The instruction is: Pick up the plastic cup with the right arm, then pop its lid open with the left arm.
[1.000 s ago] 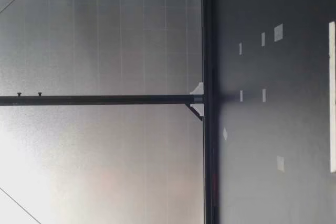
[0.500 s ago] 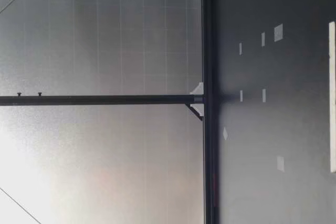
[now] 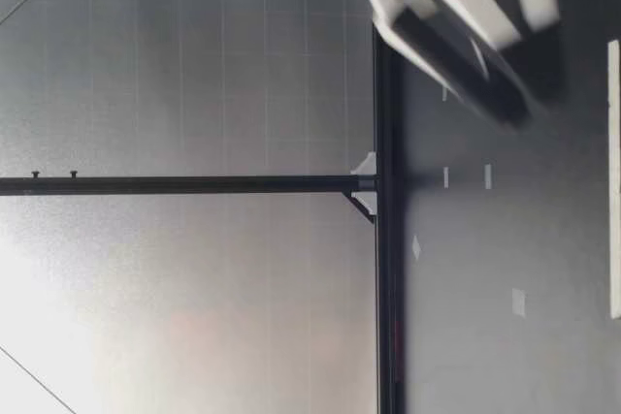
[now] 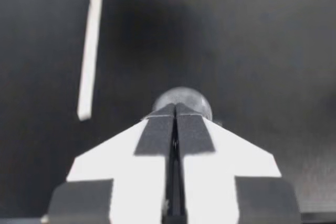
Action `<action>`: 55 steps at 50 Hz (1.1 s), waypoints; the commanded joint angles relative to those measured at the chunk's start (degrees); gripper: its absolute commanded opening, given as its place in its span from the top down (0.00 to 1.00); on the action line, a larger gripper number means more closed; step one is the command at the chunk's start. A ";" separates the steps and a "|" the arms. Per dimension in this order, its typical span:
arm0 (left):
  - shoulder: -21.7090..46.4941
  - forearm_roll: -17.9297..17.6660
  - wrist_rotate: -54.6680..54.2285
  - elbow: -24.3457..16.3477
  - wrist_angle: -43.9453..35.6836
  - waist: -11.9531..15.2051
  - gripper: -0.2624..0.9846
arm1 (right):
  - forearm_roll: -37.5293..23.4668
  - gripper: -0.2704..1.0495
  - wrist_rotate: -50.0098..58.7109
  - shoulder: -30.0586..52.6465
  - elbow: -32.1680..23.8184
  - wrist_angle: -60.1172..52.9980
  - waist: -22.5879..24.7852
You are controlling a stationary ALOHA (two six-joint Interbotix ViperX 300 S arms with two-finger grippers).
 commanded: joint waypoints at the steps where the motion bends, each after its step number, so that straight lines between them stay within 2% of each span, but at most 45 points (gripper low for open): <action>1: 0.88 0.09 -0.26 -1.41 0.09 -0.44 0.81 | -0.09 0.33 -0.18 2.72 -3.60 -1.14 0.26; 12: 4.83 0.35 0.35 -2.99 -0.35 -0.70 0.81 | -0.09 0.33 -0.44 9.84 -9.84 -1.14 -0.18; 30: 11.95 0.97 1.14 -5.80 -1.49 -1.67 0.81 | -0.09 0.33 -0.44 15.03 -15.21 -1.05 -1.41; 40: 14.06 1.14 1.05 -6.24 -2.99 -2.64 0.81 | -0.26 0.33 -0.35 16.79 -17.05 -1.05 -1.41; 55: 14.85 1.23 1.05 -5.98 -3.43 -2.64 0.81 | -1.14 0.33 -0.35 17.84 -18.54 -1.05 -1.14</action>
